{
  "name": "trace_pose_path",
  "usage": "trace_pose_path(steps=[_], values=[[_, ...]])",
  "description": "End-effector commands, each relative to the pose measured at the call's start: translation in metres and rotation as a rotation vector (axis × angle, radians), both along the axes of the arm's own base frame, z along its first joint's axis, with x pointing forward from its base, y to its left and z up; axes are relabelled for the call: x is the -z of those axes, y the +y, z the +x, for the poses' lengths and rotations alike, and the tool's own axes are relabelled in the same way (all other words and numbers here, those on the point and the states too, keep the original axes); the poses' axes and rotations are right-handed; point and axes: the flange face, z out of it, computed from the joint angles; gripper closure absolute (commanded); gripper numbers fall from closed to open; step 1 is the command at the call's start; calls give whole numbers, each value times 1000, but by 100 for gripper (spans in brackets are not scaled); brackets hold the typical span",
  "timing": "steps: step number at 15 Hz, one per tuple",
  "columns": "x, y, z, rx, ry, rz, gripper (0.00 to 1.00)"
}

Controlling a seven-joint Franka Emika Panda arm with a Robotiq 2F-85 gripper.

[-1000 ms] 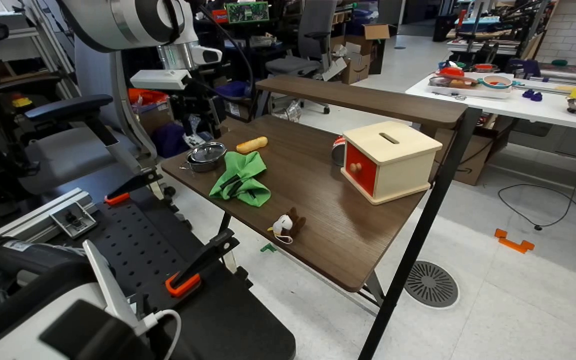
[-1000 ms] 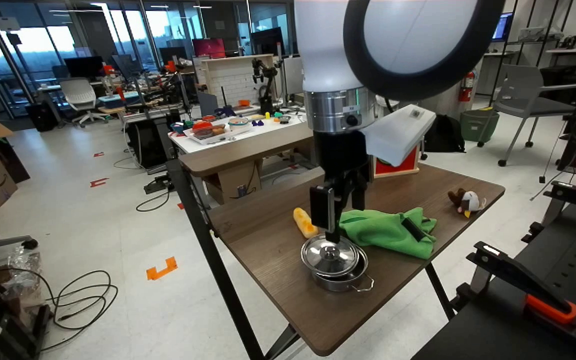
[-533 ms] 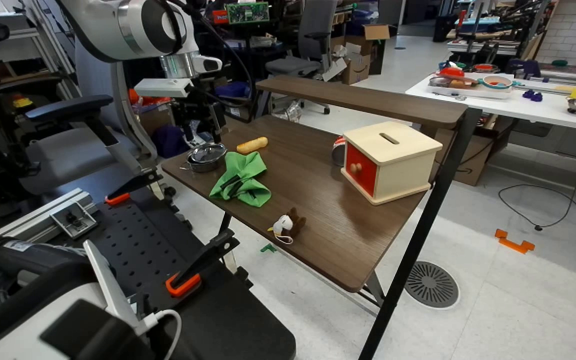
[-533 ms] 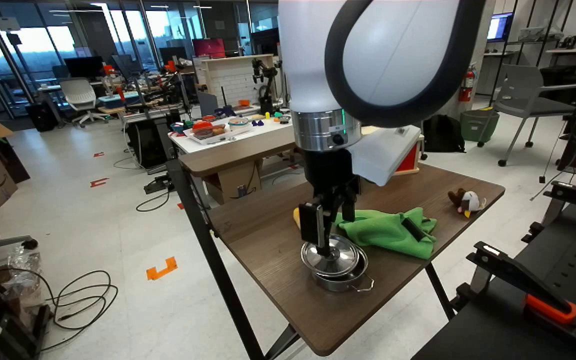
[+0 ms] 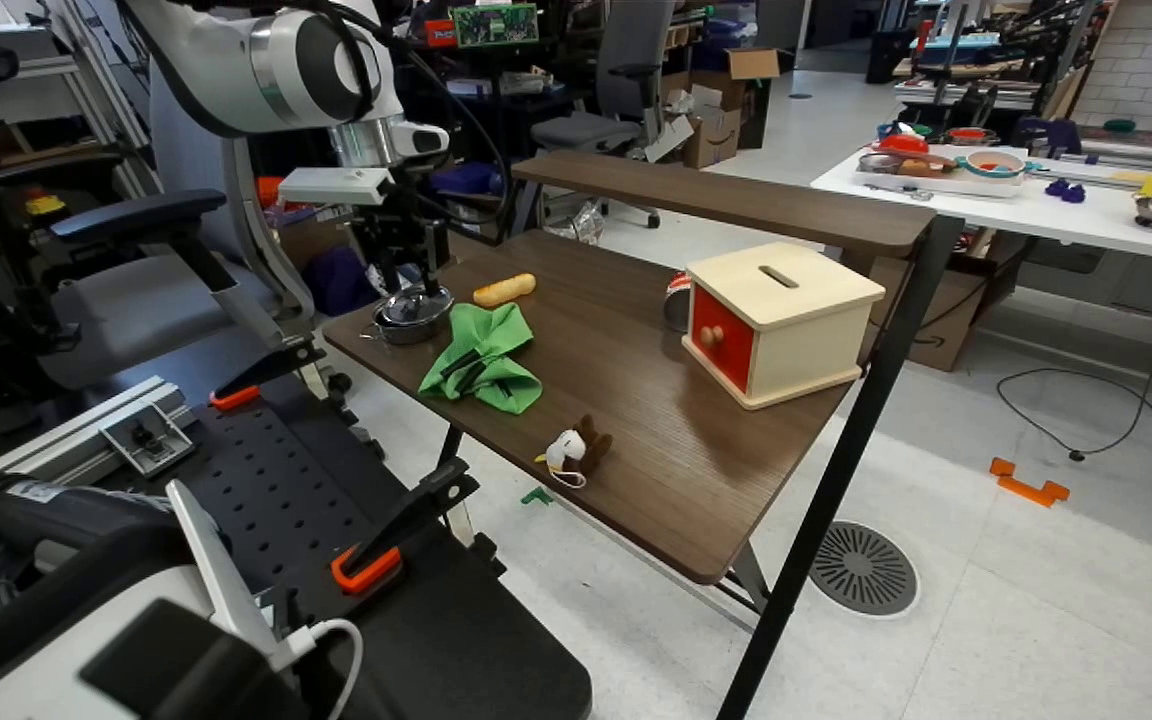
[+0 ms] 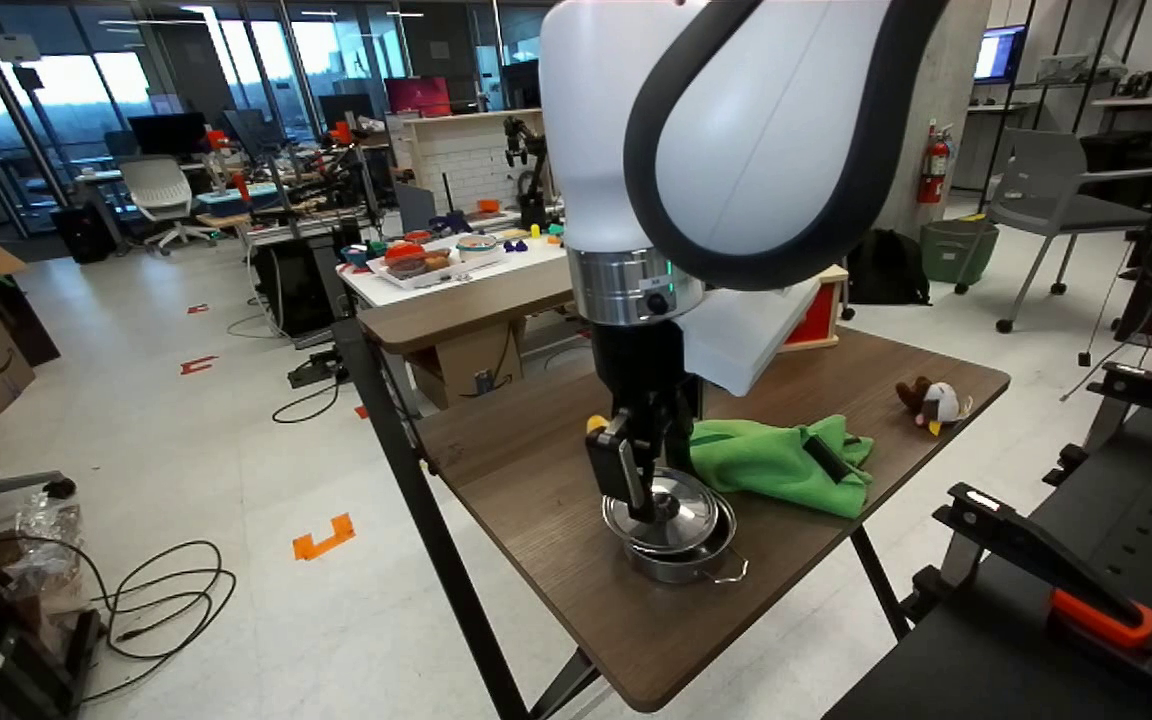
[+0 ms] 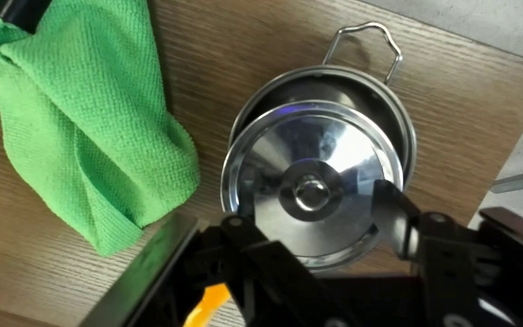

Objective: Uncover the pot and put the lid on the table

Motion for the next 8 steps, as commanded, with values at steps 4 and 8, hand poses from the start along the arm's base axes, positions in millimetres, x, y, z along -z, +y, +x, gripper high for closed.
trace_pose_path(steps=[4,8], values=[[10,6,7,-20,-1,-23,86],[16,6,7,-33,16,-38,95]])
